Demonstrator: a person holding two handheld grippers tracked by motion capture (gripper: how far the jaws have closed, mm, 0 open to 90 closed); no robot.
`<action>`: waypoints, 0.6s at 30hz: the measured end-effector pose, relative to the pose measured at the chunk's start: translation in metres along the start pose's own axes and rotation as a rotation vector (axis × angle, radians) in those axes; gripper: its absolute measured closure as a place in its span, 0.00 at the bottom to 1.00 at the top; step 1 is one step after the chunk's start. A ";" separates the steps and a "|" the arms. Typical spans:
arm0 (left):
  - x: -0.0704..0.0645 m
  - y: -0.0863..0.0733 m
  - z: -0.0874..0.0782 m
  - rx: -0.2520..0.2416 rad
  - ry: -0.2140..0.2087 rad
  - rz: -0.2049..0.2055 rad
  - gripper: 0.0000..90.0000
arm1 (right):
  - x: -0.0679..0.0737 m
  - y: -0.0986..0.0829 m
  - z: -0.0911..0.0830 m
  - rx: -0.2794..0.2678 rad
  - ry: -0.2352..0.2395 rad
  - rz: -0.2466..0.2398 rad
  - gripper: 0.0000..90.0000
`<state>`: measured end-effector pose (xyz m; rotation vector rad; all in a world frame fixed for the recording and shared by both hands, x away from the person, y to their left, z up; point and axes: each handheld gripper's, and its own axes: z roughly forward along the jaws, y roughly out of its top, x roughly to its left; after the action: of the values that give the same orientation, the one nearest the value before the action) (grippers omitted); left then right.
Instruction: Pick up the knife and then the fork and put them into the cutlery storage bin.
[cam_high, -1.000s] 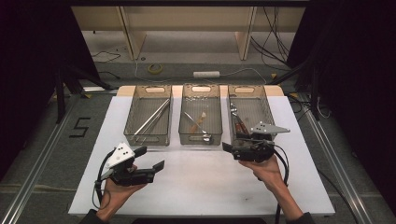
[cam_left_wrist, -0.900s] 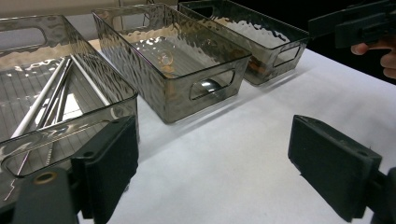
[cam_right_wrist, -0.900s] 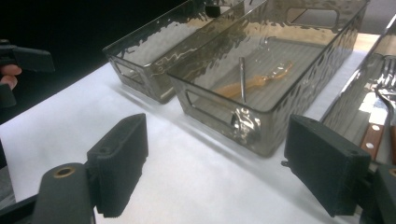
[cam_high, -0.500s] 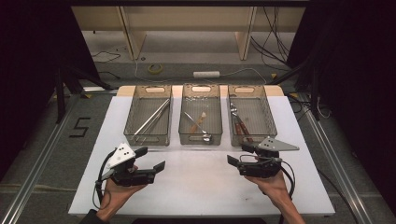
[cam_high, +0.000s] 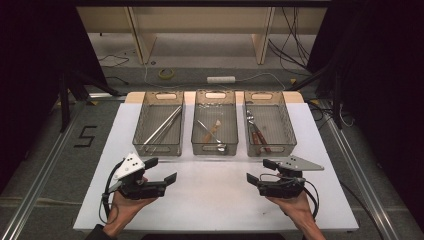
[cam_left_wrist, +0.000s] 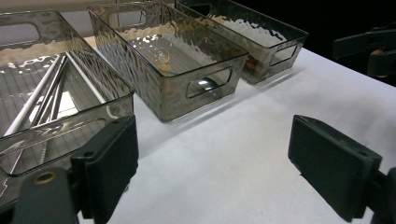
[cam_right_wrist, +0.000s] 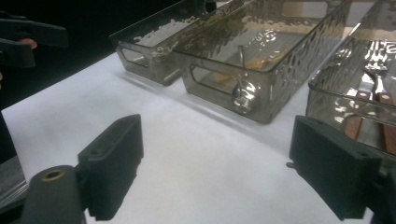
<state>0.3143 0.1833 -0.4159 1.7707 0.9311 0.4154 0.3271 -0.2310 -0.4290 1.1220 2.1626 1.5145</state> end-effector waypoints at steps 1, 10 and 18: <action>0.000 0.000 0.000 0.000 0.001 0.001 0.17 | 0.000 -0.001 -0.001 0.000 -0.004 0.003 0.19; -0.001 0.000 0.001 0.004 -0.005 0.004 0.17 | 0.002 -0.007 -0.004 0.016 -0.041 -0.003 0.17; -0.001 0.000 0.001 0.006 -0.008 0.004 0.17 | 0.003 -0.012 -0.007 0.025 -0.043 -0.003 0.17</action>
<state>0.3149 0.1820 -0.4163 1.7790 0.9244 0.4076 0.3156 -0.2350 -0.4358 1.1474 2.1599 1.4526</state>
